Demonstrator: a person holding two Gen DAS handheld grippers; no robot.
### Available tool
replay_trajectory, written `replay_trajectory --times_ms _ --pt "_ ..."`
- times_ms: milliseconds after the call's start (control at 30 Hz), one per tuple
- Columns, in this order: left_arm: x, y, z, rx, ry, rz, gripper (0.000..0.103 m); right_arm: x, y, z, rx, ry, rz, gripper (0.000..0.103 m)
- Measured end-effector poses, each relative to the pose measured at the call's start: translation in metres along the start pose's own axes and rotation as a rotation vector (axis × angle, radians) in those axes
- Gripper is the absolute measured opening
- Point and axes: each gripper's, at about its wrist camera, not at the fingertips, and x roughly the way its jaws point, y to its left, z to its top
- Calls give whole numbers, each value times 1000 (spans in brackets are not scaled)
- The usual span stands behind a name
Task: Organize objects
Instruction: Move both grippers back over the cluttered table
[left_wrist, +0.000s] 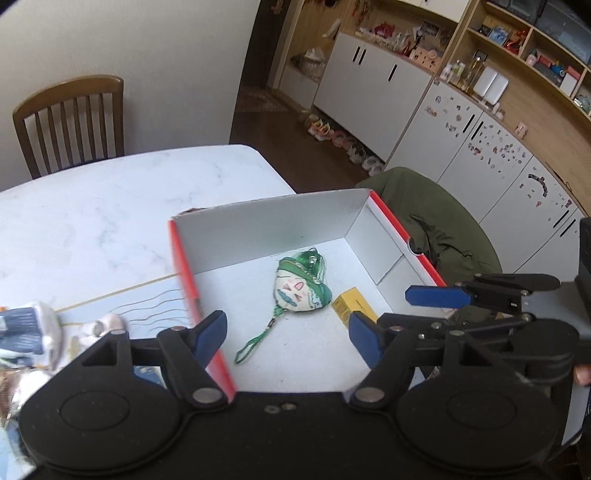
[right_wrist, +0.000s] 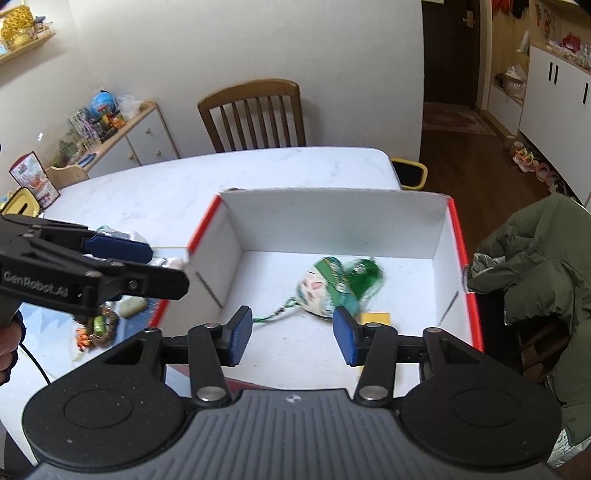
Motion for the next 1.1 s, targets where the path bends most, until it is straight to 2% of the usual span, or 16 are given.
replay_trajectory --times_ms 133,333,433,633,833,1100 --pt "-24 17 -13 -3 -21 17 75 -8 21 -2 2 -22 11 53" --pt "-57 47 -32 0 -60 51 82 -14 56 -7 -5 -70 13 64" --pt "-70 61 -41 3 -68 67 85 -11 74 -8 -12 -81 13 65" --pt "-90 96 -57 -17 -92 96 95 -5 104 -8 -2 -86 34 78" --pt "-102 132 -66 -38 -110 138 102 9 134 -15 -8 -62 46 80" --pt "-107 180 -79 -74 -98 170 103 30 178 -27 -20 -26 51 80"
